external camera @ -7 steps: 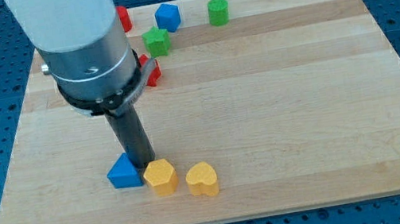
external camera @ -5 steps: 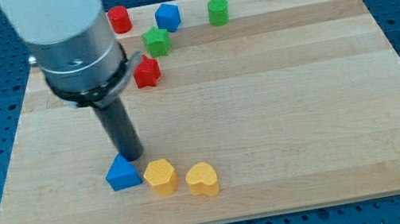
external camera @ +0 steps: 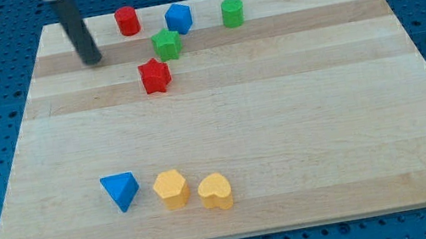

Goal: Slide the yellow heart up and left a bit

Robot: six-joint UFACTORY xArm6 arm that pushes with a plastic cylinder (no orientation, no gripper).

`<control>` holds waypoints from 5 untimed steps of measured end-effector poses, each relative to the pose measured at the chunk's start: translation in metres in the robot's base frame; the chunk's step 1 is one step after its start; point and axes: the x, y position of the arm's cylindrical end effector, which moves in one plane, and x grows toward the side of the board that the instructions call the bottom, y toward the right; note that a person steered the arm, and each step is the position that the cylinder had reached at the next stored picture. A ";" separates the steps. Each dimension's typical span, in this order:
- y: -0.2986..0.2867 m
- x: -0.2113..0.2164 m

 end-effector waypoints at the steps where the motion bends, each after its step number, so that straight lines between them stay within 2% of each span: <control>1: 0.001 -0.036; 2: 0.005 -0.062; 3: 0.059 -0.059; 4: 0.110 -0.024; 5: 0.130 -0.013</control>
